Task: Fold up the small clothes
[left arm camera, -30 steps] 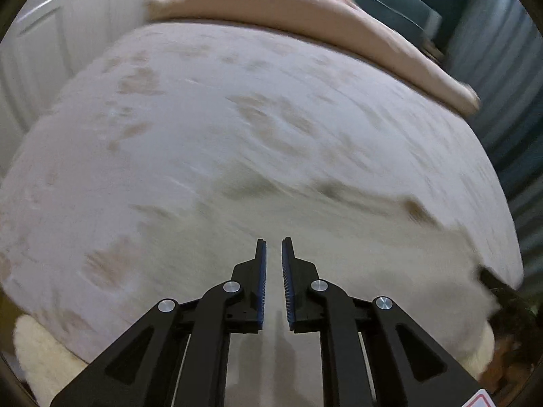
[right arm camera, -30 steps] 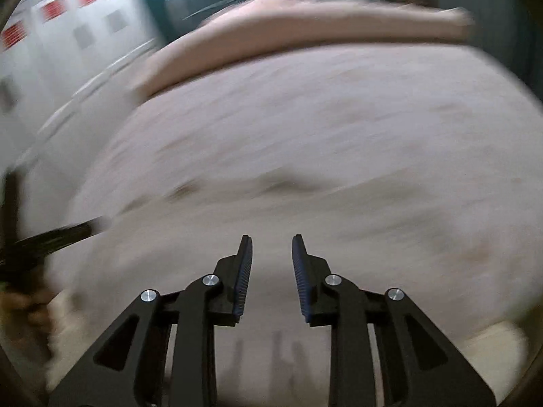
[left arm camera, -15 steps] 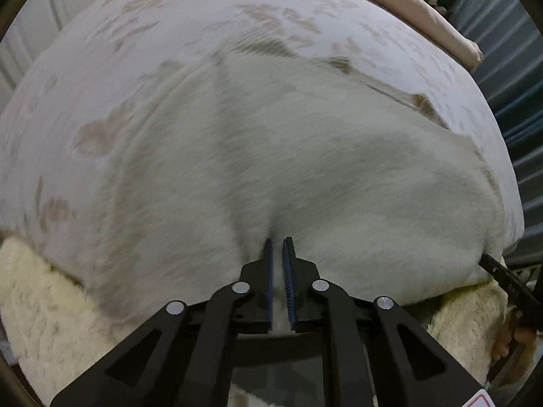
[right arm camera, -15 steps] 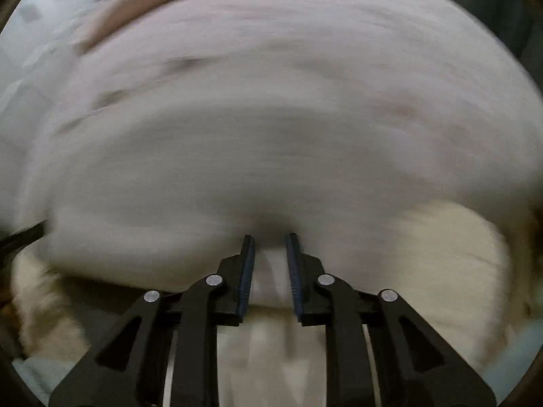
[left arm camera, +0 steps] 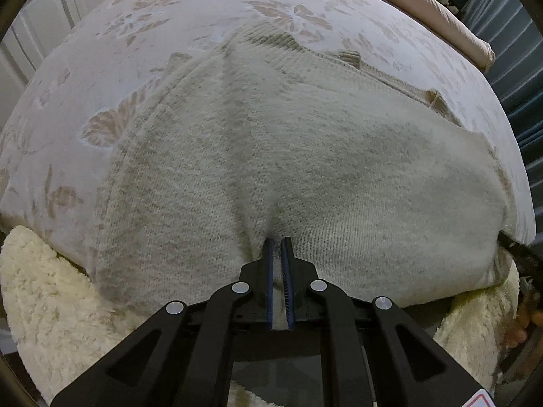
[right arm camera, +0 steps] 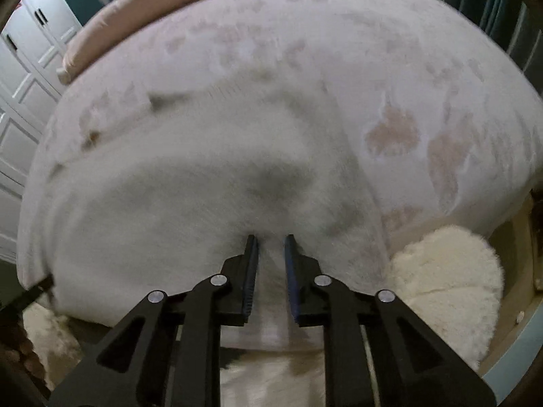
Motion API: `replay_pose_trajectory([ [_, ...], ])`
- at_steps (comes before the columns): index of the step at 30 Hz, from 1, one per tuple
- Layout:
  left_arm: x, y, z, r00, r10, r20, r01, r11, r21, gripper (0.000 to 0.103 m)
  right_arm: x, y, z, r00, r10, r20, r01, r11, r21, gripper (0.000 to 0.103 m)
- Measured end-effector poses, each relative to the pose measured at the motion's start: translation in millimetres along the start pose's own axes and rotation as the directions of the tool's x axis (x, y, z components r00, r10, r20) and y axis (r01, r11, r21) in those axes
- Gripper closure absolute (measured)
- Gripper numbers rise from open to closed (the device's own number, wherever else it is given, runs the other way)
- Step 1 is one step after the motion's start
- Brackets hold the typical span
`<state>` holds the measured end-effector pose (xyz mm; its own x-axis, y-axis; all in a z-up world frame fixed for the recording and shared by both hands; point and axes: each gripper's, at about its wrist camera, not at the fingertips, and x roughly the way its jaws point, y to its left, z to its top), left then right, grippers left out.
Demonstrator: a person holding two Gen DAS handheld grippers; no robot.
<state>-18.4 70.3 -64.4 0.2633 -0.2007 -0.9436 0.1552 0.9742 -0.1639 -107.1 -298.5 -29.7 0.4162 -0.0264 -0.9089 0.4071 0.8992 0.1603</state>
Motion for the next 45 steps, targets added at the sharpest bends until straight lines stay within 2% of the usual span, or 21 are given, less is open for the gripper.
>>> replay_pose_trajectory([
  [4, 1, -5, -1, 1.000, 0.025, 0.003, -0.025, 1.000, 0.003, 0.093, -14, 44, 3, 0.993, 0.114, 0.013, -0.113, 0.990, -0.081, 0.085],
  [6, 2, -9, 2, 1.000, 0.027, 0.001, -0.027, 1.000, 0.003, 0.093, 2, 68, -1, 0.993, 0.119, -0.010, -0.119, 0.982, -0.145, 0.081],
  [8, 0, -8, 2, 1.000, 0.016, 0.001, -0.016, 1.000, -0.004, 0.093, 36, 90, -8, 0.992, 0.103, -0.078, -0.116, 0.975, -0.187, 0.081],
  [10, -8, -2, 5, 1.000, -0.025, 0.000, 0.025, 0.999, -0.033, 0.090, 44, 101, -8, 0.998, 0.047, -0.042, -0.056, 0.969, -0.240, 0.080],
  [12, -17, 5, 12, 0.997, -0.072, 0.022, 0.074, 0.995, -0.074, 0.081, 26, 100, -1, 0.998, 0.059, -0.020, -0.062, 0.966, -0.249, 0.077],
  [13, -23, 11, 16, 0.996, -0.085, 0.038, 0.089, 0.991, -0.101, 0.067, 19, 94, 6, 0.996, 0.088, -0.001, -0.086, 0.968, -0.234, 0.074],
  [14, -27, 17, 21, 0.995, -0.083, 0.057, 0.090, 0.987, -0.130, 0.054, 11, 87, 13, 0.994, 0.111, 0.020, -0.104, 0.972, -0.212, 0.065],
  [15, -33, 24, 29, 0.993, -0.076, 0.091, 0.091, 0.982, -0.168, 0.053, 0, 77, 20, 0.992, 0.118, 0.052, -0.106, 0.977, -0.187, 0.061],
  [16, -35, 29, 35, 0.991, -0.074, 0.113, 0.095, 0.978, -0.186, 0.053, -5, 73, 26, 0.991, 0.108, 0.074, -0.094, 0.980, -0.173, 0.061],
  [18, -35, 35, 50, 0.990, -0.046, 0.130, 0.073, 0.976, -0.206, 0.053, -16, 60, 37, 0.990, 0.100, 0.103, -0.084, 0.986, -0.146, 0.061],
  [20, -33, 36, 63, 0.990, -0.028, 0.139, 0.057, 0.975, -0.213, 0.053, -26, 55, 40, 0.986, 0.130, 0.107, -0.116, 0.985, -0.126, 0.059],
  [25, -19, 5, 81, 0.993, -0.001, 0.121, 0.019, 0.990, -0.143, 0.053, -3, 121, 42, 0.975, 0.213, 0.059, -0.196, 0.957, -0.214, 0.059],
  [28, 2, -3, 84, 0.996, 0.034, 0.076, -0.025, 0.992, -0.120, 0.053, 20, 166, 31, 0.963, 0.267, -0.020, -0.262, 0.922, -0.287, 0.060],
  [30, 14, -3, 84, 0.998, 0.048, 0.050, -0.042, 0.991, -0.124, 0.052, 43, 192, 24, 0.962, 0.262, -0.079, -0.274, 0.901, -0.336, 0.060],
  [32, 18, -3, 83, 0.997, 0.062, 0.055, -0.055, 0.992, -0.116, 0.049, 73, 207, 18, 0.967, 0.213, -0.141, -0.251, 0.899, -0.359, 0.059],
  [33, 19, -5, 84, 0.996, 0.070, 0.056, -0.064, 0.992, -0.107, 0.049, 83, 212, 17, 0.974, 0.190, -0.127, -0.224, 0.899, -0.377, 0.057],
  [35, 20, -8, 84, 0.994, 0.088, 0.059, -0.083, 0.992, -0.091, 0.047, 77, 220, 21, 0.980, 0.171, -0.105, -0.199, 0.897, -0.395, 0.057],
  [39, 21, -14, 81, 0.991, 0.109, 0.075, -0.104, 0.993, -0.059, 0.045, 46, 209, 27, 0.968, 0.237, -0.077, -0.249, 0.912, -0.325, 0.058],
  [42, 23, -15, 79, 0.990, 0.112, 0.087, -0.108, 0.993, -0.046, 0.043, 38, 196, 20, 0.980, 0.191, -0.053, -0.198, 0.937, -0.288, 0.058],
  [45, 24, -16, 78, 0.989, 0.113, 0.094, -0.110, 0.993, -0.036, 0.040, 59, 186, 14, 0.984, 0.144, -0.103, -0.165, 0.955, -0.247, 0.058],
])
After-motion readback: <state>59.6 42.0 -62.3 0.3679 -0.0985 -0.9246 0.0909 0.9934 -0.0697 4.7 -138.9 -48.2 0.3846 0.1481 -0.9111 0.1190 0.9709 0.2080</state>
